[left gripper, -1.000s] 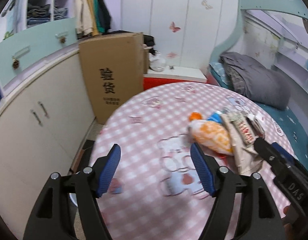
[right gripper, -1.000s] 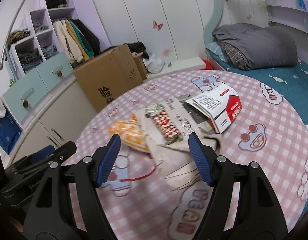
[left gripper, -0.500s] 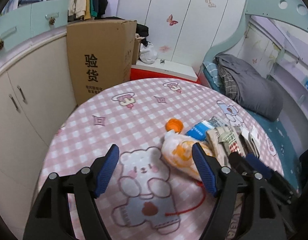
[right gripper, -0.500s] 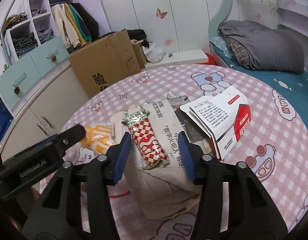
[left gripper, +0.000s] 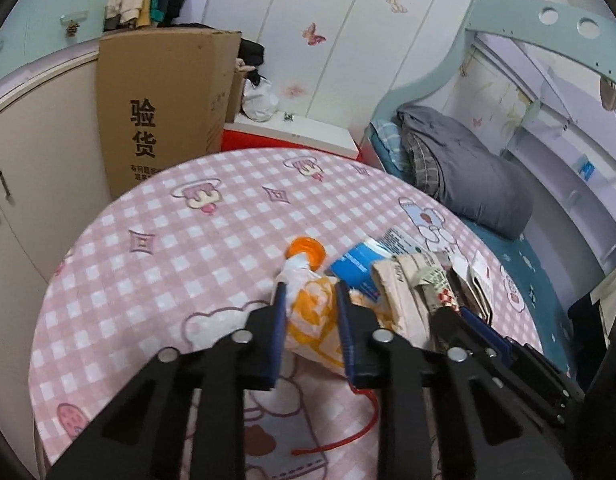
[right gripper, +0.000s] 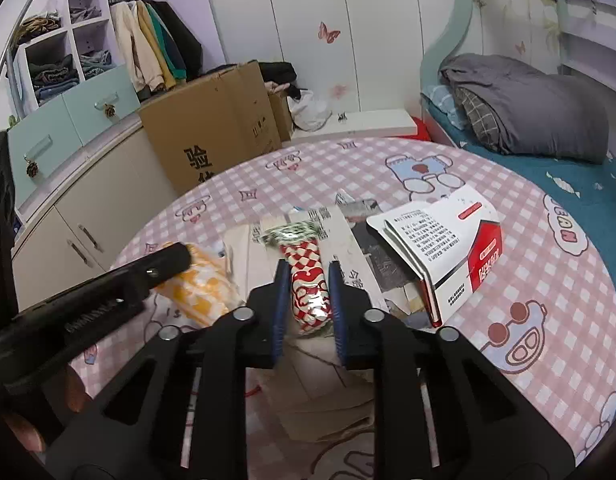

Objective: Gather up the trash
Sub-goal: 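Grasp orange snack bag with left tool while right tool grasps red-white stick wrapper, then carry orange bag and red wrapper to the wastebasket and release both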

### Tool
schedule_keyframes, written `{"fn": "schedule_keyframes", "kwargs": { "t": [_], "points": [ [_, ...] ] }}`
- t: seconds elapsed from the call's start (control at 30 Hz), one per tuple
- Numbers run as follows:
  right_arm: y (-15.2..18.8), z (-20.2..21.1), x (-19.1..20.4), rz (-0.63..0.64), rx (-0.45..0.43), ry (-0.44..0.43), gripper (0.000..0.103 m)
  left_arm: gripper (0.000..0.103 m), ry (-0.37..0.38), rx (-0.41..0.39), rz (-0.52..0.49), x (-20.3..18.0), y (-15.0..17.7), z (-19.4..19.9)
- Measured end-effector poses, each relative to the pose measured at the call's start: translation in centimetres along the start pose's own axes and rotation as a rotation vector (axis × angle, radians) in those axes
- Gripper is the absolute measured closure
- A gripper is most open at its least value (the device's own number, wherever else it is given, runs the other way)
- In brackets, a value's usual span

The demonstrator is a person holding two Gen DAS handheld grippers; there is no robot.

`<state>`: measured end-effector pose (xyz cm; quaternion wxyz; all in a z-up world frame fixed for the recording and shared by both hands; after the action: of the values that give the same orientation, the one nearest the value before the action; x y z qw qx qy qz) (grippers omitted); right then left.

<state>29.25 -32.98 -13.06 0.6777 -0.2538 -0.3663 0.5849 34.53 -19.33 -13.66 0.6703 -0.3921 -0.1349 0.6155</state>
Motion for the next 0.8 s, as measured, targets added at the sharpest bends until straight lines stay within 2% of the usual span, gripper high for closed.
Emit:
{"fn": "schedule_keyframes", "kwargs": {
  "t": [0.2, 0.37, 0.53, 0.67, 0.8],
  "points": [
    [-0.3, 1.0, 1.7, 0.005, -0.010, -0.020, 0.088, 0.086, -0.051, -0.059, 0.032, 2.7, -0.5, 3.1],
    [-0.6, 2.3, 4.7, 0.028, -0.030, -0.047, 0.088, 0.086, -0.100, -0.119, 0.029, 4.9, -0.8, 6.6],
    [-0.6, 2.8, 9.4, 0.075, -0.031, -0.097, 0.088, 0.086, -0.145, -0.166, 0.051, 7.9, -1.1, 10.1],
    [-0.2, 2.5, 13.8, 0.110, -0.013, -0.156, 0.088, 0.086, -0.213, -0.187, 0.080, 11.3, -1.0, 12.6],
    [0.5, 1.8, 19.0, 0.165, 0.013, -0.213, 0.088, 0.086, -0.276, -0.190, 0.137, 16.0, -0.7, 14.9]
  ]
}}
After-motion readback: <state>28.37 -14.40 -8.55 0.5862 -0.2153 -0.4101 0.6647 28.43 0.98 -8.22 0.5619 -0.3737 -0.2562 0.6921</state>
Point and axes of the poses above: each gripper's, at about its wrist camera, not at the fingertips, and z roughly against the way its jaws point, x to its left, y to its underside, the point moved 5 cm from there along -z, roughly the way its jaws point, and after that the axes turned 1 degree about y, right-handed, at the moved point
